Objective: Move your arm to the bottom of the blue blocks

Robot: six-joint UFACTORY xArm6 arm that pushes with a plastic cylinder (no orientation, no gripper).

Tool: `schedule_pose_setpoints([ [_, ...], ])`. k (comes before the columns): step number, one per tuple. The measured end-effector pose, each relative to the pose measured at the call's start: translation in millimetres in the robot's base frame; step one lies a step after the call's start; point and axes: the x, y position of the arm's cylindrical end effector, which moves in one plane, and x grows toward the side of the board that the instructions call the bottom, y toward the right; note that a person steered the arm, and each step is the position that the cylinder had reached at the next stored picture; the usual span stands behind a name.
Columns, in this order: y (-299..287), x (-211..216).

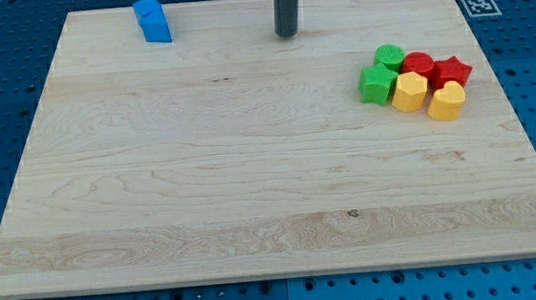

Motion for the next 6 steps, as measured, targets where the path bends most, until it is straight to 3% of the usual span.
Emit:
schedule_pose_setpoints([
  [1, -29.5, 16.5],
  [3, -31.3, 20.1],
  [4, -65.5, 48.1],
  [6, -190.4, 56.8],
])
